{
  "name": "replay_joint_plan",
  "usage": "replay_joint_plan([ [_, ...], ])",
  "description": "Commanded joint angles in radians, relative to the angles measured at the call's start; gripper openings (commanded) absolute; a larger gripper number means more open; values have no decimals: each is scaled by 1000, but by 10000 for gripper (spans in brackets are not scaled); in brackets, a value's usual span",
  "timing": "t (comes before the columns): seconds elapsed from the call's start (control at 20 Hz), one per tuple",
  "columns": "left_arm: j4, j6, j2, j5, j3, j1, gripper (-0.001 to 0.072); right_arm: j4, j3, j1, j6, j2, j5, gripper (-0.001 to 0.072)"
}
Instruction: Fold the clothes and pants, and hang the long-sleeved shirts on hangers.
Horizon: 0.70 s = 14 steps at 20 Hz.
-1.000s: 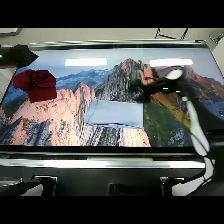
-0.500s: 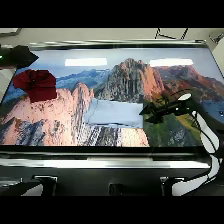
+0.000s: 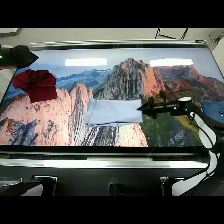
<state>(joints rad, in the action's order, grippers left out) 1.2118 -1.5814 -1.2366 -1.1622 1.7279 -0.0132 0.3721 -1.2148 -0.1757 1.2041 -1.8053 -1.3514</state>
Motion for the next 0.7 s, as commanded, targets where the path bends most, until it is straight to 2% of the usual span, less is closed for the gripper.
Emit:
replay_joint_plan([
  [0.0, 0, 0, 1, 2, 0, -1, 23, 73, -182, -67, 58, 30, -89, 35],
  [0.15, 0, 0, 1, 2, 0, -1, 23, 286, -430, -187, 268, 91, -112, 35],
  [0.2, 0, 0, 1, 2, 0, -1, 23, 320, -500, -231, 306, 106, -135, 35],
  [0.45, 1, 1, 0, 2, 0, -8, 23, 355, -764, -457, 437, 158, -207, 35],
  [0.65, 2, 4, -2, 2, 0, -33, 24, 354, -809, -612, 511, 206, -180, 36],
])
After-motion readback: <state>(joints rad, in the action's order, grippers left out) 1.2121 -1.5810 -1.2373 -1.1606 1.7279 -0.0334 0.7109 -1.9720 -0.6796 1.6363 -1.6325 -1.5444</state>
